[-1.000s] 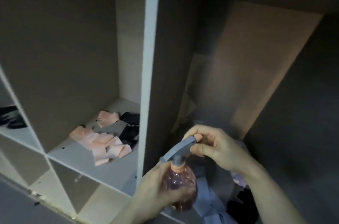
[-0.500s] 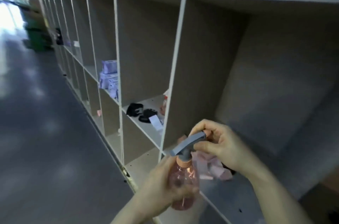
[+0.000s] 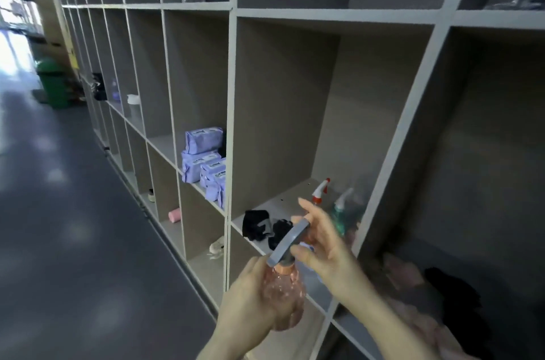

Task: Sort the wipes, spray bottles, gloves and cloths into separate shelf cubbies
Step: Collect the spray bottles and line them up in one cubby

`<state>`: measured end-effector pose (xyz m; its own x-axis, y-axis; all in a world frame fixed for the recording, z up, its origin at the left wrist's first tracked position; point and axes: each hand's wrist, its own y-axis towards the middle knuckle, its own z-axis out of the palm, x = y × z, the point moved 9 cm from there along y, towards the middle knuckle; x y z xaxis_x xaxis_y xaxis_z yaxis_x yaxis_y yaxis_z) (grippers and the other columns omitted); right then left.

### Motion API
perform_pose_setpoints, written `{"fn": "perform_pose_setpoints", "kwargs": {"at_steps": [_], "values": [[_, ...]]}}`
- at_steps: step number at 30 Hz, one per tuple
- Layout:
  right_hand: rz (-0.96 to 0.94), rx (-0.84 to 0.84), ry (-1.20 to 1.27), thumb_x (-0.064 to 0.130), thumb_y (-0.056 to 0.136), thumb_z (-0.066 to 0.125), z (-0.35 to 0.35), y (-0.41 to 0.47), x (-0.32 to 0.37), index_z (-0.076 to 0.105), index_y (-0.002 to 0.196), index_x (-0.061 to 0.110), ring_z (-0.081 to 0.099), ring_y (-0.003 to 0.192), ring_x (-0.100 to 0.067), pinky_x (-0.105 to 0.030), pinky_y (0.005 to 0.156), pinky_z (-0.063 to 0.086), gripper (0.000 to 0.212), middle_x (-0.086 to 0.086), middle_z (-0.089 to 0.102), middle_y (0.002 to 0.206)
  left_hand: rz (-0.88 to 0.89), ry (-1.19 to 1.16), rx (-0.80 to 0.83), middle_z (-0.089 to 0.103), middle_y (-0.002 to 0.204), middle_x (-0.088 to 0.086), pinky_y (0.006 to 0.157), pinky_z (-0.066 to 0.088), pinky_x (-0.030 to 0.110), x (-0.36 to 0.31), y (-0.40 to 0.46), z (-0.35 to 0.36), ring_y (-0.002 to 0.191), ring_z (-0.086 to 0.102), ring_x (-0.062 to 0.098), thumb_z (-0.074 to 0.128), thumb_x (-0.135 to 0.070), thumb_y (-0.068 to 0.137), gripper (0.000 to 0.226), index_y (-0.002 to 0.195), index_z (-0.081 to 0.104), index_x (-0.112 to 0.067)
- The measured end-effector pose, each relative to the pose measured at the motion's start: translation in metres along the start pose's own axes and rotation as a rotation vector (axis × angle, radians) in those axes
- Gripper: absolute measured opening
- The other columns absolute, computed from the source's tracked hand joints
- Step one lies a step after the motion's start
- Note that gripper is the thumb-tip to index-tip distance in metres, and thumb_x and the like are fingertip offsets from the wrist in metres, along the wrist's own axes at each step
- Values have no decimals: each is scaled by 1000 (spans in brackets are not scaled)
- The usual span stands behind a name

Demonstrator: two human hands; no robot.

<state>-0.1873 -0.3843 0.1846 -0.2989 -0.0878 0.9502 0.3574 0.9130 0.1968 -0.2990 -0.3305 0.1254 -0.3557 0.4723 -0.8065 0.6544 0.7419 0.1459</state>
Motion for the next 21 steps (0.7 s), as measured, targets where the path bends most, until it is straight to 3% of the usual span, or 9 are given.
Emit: {"fn": "perform_pose_setpoints", "kwargs": {"at_steps": [1,3,6,8,11,14,15,17,21], "values": [[23,-56,21,14,87,65,2,12,-12,36,136,43,44,125,5,-22,104,35,64,19,50,134,-9,-9,-7,57,92,-14,62,41,11,8,19,-2,78,56,-7,70,-49,69,36,86,39,-53],[120,-142,75,26,90,58,6,32,-44,29,141,41,36,130,5,-20,104,29,60,25,40,138,-19,-41,-28,60,91,-13,63,45,13,24,56,-4,76,59,-6,71,-50,68,34,88,44,-49],[309,-182,132,43,95,40,14,56,-96,39,128,42,40,124,2,-20,104,31,34,19,43,135,-43,-148,-66,66,95,-12,71,56,31,43,114,-5,76,66,-2,75,-52,63,40,97,54,-43],[360,-193,190,45,95,40,14,74,-120,51,115,41,53,115,1,-24,104,40,23,16,55,126,-57,-193,-50,67,95,-9,74,56,34,54,149,-2,79,67,-1,78,-46,60,40,94,59,-38],[381,-249,250,42,96,44,6,116,-147,58,104,38,58,103,0,-32,105,43,17,16,61,112,-99,-248,-26,71,90,-2,74,58,35,72,200,5,76,69,5,82,-36,61,38,91,62,-28],[461,-354,394,34,99,43,3,156,-178,57,107,34,52,107,-8,-29,103,40,16,10,57,114,-144,-302,-3,71,88,-1,66,55,22,90,245,17,72,69,4,85,-29,61,37,88,60,-25],[464,-386,449,26,100,41,1,169,-186,56,108,31,50,108,-10,-27,99,41,18,8,55,116,-154,-289,15,70,88,0,66,56,25,94,261,22,73,69,7,83,-31,59,37,87,61,-25],[461,-450,544,9,100,35,-7,193,-206,53,121,21,50,111,-13,-23,92,43,30,2,54,123,-152,-261,75,70,86,5,67,58,38,103,296,37,72,69,16,78,-32,55,31,81,63,-25],[519,-445,542,-7,88,30,-17,227,-250,42,140,22,48,126,-16,-29,106,38,60,0,54,134,-137,-175,184,68,89,7,68,58,42,124,359,70,73,69,18,73,-48,47,40,82,63,-31]]}}
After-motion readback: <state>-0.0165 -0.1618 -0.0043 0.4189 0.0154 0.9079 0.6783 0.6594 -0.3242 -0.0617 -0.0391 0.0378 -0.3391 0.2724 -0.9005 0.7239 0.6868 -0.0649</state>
